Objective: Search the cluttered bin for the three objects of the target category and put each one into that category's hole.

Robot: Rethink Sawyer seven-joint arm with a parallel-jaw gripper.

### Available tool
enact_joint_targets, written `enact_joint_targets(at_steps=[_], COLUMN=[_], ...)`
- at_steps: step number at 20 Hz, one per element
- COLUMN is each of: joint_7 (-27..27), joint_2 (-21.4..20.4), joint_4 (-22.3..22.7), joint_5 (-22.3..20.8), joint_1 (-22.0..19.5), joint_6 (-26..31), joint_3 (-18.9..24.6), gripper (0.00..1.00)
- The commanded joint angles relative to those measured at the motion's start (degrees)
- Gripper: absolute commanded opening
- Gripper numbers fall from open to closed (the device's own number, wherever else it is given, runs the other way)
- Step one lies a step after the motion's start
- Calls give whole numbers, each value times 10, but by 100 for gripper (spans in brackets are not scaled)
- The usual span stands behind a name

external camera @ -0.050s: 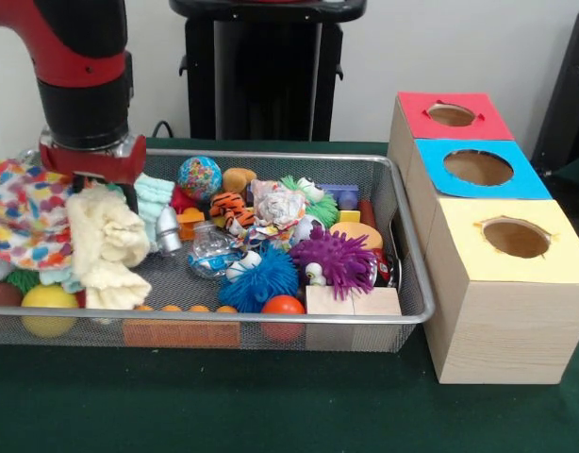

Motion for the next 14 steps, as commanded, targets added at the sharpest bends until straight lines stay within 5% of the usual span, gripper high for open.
enact_joint_targets(at_steps=[1, 14], joint_7=[-103, -84], joint_2=[-20, -24], joint_4=[23, 38], joint_5=[-53, -62], joint_1=[-24, -27], joint_6=[25, 16], joint_3=[24, 31], gripper=[100, 100])
